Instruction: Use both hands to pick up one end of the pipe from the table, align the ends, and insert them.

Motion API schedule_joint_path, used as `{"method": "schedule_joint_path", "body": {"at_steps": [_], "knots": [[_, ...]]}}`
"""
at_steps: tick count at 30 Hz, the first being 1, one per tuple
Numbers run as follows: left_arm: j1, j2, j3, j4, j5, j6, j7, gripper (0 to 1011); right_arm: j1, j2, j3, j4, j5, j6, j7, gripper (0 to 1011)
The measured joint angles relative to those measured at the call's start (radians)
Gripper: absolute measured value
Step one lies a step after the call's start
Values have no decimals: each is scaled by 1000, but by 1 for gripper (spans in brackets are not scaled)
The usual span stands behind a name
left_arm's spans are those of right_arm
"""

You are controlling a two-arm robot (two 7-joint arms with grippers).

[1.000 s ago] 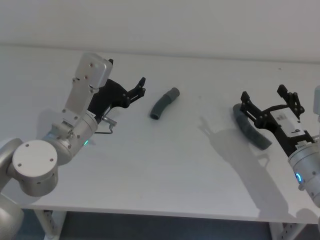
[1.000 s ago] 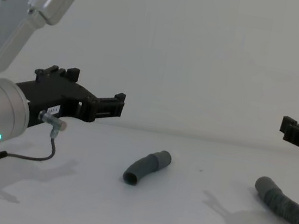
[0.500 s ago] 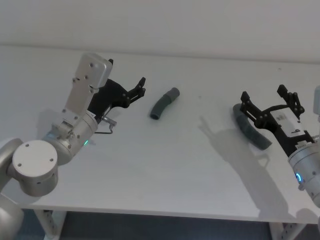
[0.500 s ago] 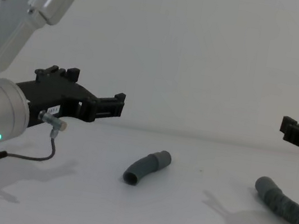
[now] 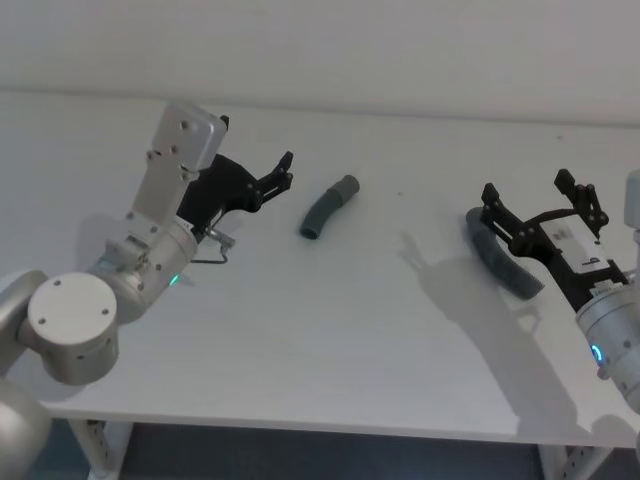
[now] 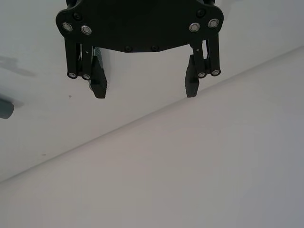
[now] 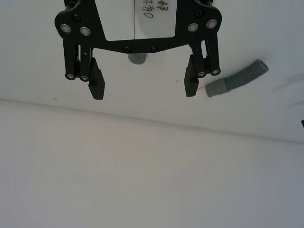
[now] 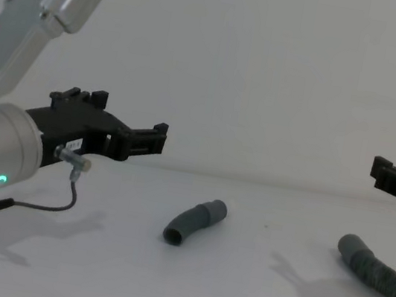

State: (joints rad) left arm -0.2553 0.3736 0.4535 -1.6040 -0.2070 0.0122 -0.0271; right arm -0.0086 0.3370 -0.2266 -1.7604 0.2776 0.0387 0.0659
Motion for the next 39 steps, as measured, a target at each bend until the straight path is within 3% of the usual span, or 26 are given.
{"method": "schedule_joint_path", "body": {"at_steps": [12, 22, 30, 39], "knots": [[-95, -28, 11, 103, -51, 30, -116, 1001, 22, 10, 10, 5, -25, 88, -17, 1001], [-166, -43, 24, 152, -93, 135, -207, 1001, 33, 27, 26, -21, -33, 193, -22, 1001], [-177, -46, 22, 153, -123, 213, -245, 1001, 36, 38, 33, -46, -33, 268, -17, 1001], [-174, -53, 20, 149, -137, 264, -265, 1001, 44, 43, 35, -63, -32, 351, -3, 1001]]}}
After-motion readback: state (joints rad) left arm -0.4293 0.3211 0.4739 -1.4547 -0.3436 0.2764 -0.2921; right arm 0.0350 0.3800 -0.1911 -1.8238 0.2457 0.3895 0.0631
